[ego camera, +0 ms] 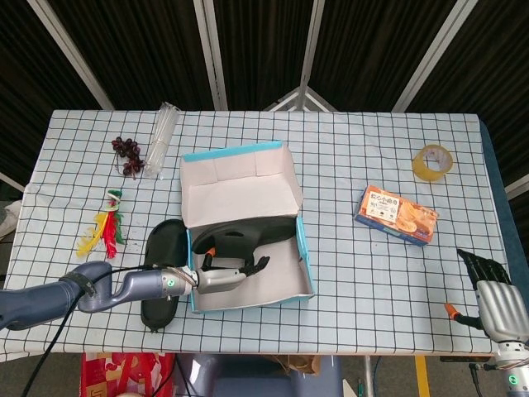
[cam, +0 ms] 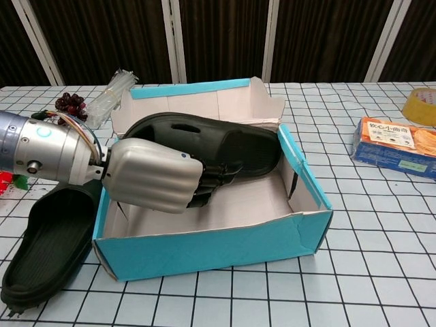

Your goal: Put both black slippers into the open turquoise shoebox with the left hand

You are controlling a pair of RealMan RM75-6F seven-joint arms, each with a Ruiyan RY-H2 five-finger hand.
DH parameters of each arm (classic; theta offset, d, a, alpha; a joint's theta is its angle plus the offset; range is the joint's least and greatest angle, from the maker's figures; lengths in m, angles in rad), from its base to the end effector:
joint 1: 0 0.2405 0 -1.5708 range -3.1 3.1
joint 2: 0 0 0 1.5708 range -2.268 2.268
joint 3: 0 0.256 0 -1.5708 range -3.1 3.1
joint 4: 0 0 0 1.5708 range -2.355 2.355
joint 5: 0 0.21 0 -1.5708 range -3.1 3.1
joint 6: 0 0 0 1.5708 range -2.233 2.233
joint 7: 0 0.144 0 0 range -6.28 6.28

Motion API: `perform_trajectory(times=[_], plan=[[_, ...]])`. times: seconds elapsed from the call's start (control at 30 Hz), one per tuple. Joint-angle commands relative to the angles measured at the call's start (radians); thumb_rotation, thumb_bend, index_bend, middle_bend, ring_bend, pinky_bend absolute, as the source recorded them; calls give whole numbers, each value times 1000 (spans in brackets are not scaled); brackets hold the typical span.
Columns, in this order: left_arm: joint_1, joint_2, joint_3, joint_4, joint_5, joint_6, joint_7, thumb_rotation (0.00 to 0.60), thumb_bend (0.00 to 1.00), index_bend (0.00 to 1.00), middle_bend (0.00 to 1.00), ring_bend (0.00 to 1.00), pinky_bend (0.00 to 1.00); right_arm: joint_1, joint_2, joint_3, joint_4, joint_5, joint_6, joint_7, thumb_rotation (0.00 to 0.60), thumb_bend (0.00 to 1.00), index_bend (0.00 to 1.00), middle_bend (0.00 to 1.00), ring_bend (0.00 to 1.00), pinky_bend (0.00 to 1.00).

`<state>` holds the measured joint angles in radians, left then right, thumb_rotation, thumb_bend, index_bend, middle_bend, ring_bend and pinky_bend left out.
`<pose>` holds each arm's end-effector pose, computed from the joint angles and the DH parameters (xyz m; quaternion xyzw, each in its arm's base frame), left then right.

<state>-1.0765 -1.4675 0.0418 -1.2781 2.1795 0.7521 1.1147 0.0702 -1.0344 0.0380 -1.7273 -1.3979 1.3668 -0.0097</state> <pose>-0.0947 0.3177 -0.0486 -0.7511 0.5995 -0.1439 0.2362 -0.3173 -0.1706 0.1629 0.5805 -0.4583 0.3362 0.5830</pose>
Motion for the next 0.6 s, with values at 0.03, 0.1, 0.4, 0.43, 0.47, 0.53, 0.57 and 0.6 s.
perform_trajectory(times=[0.03,0.1,0.4,0.43,0.47,0.53,0.57,0.6], plan=[[2,-1,-5,-5,-2,7,7,600,360,288,312,86,103,0,0,0,0,1,-1,-1,600,235,96,133,124,94],[4,-1,-9,-9,-3,12,12,600,340,261,267,72,102,0,0,0,-1,2,-1,-1,600,235,96,134,124,94],[12,8,-24,-38,-22,3,39,600,312,212,181,36,94,-1,1,0,-1,3,-1,1,600,236,96,134,124,94],[14,11,-26,-42,-25,1,43,600,312,211,178,34,92,-1,1,0,-1,4,-2,1,600,236,96,133,124,94],[15,14,-27,-47,-28,-2,46,600,312,210,173,30,88,-1,1,0,-1,4,-3,1,600,236,96,133,124,94],[17,21,-29,-57,-33,-9,51,600,312,206,164,21,81,-1,1,1,-1,4,-2,2,600,235,96,133,124,94],[18,24,-30,-62,-36,-15,55,600,313,203,157,17,78,-1,1,1,0,4,-2,1,600,235,96,133,124,94],[18,27,-31,-65,-38,-18,57,600,313,200,153,14,76,-1,1,1,0,4,-2,1,600,235,96,133,124,94]])
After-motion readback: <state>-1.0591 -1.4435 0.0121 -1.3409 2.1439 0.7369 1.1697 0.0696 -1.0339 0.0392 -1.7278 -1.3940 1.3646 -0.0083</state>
